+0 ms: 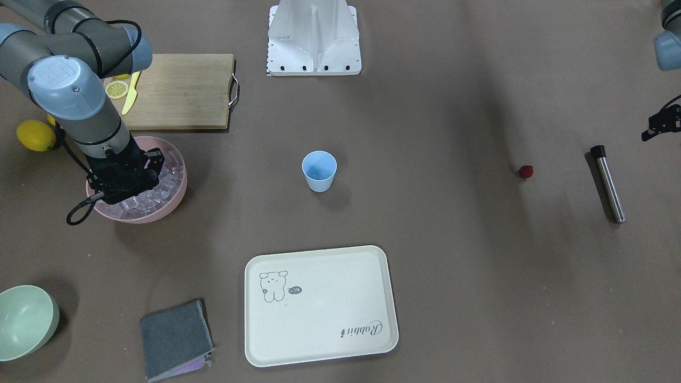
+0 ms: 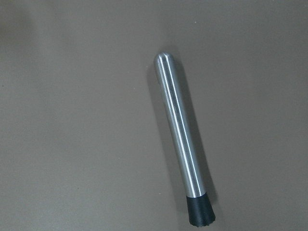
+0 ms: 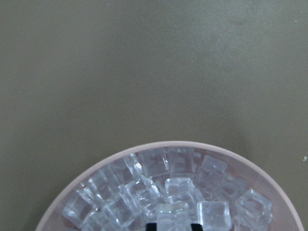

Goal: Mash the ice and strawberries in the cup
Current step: 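Lower the right gripper into the bowl and grasp another ice cube, then carry the ice cube with the right gripper over the cup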

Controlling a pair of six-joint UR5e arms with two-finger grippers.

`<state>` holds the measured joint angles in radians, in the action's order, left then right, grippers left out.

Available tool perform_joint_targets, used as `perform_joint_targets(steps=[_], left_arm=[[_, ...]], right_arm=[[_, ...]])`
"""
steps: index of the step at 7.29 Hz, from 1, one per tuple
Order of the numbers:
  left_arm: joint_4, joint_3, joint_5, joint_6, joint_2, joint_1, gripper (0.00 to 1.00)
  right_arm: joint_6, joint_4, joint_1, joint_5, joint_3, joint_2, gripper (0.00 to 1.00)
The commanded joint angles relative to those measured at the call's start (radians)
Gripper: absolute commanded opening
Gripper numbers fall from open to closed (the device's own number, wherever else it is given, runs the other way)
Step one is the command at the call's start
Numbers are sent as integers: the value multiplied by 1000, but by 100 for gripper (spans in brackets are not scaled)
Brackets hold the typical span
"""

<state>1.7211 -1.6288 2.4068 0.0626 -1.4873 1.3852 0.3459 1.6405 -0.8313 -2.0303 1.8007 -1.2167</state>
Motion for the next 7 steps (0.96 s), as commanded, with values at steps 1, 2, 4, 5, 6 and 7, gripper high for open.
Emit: perform_joint_targets(steps=[1,2,4,5,6,7], left_arm=[[0,0,0,-1,-1,0,98],[0,0,0,-1,-2,0,98],[-2,-3,0,-1,-2,0,98],[-2,-8,0,-1,-2,0,98],[-2,-8,0,-1,-1,0,98],[-2,-11,0,-1,-1,0,98]], right_arm=[[-2,2,-6,-20,51,25,34],[7,2,16,-21,46,52,34],[63,5,52,-22,42,123,34],[114,4,72,-22,42,162,34],[158,2,99,-16,40,199,34],[172,-2,118,-8,39,229,34]])
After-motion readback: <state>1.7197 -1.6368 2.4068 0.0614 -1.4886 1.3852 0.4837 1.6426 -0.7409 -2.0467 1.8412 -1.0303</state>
